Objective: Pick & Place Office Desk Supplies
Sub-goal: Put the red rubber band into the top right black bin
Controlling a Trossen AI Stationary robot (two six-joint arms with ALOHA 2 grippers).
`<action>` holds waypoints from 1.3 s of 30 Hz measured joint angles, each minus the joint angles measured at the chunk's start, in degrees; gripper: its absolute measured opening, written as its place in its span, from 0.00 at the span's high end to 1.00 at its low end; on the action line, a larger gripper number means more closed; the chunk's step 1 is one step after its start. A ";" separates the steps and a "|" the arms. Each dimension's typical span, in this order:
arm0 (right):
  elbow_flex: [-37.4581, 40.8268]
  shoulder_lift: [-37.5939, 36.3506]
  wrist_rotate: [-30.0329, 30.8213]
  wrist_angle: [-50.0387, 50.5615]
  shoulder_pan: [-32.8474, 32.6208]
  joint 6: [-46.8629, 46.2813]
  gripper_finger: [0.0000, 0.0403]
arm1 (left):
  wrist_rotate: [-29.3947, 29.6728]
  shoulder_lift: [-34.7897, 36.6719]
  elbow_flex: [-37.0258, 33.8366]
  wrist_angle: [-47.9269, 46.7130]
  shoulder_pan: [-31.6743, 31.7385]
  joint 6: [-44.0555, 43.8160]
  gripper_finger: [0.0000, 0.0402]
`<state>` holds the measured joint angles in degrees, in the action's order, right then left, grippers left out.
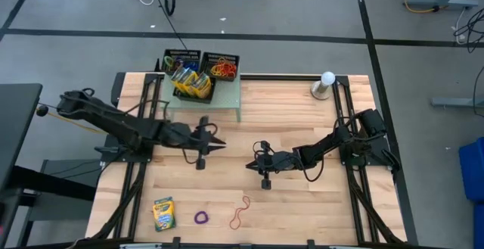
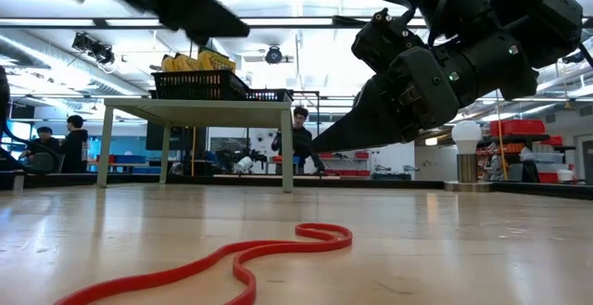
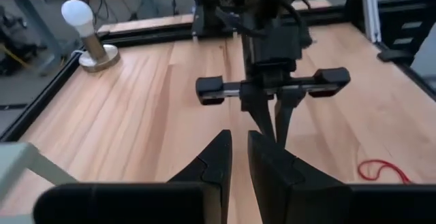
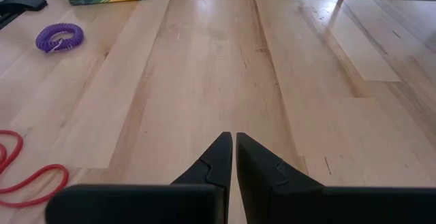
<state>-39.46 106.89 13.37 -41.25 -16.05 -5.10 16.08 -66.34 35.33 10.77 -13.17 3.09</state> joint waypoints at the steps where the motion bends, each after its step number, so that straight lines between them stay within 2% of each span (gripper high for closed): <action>1: 0.00 0.00 0.00 0.00 0.00 -0.02 0.93 | 0.01 0.13 -2.19 3.29 -0.02 0.02 0.86; 6: 0.00 0.00 0.00 0.00 0.00 -0.04 0.93 | 0.33 0.14 -10.96 17.31 -0.02 -0.18 0.86; 12: 0.00 0.00 0.61 0.26 -0.20 -2.38 0.93 | 0.42 0.14 -16.76 27.71 -0.02 -0.26 0.86; 18: -1.23 0.02 2.78 6.01 -3.63 -4.06 0.86 | 0.42 0.12 -17.66 26.64 0.00 -1.13 0.86; 24: -10.08 1.11 3.71 20.06 -8.71 -6.92 0.70 | 0.42 0.12 -17.66 27.68 0.00 -1.01 0.86; 29: -16.42 5.86 0.29 25.56 -11.18 -7.80 0.61 | 0.39 0.12 -17.66 27.47 0.00 -2.55 0.86; 34: -22.20 11.90 -3.11 27.52 -10.88 -9.11 0.62 | 0.37 0.12 -17.66 27.88 0.04 -2.75 0.86; 39: -25.99 13.98 -3.32 32.00 -10.37 -8.78 0.73 | 0.35 0.09 -17.61 27.63 0.04 -4.35 0.86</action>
<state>-65.45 120.87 10.04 -9.26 -26.42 -13.89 16.42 -66.25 17.72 38.41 -13.13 -1.26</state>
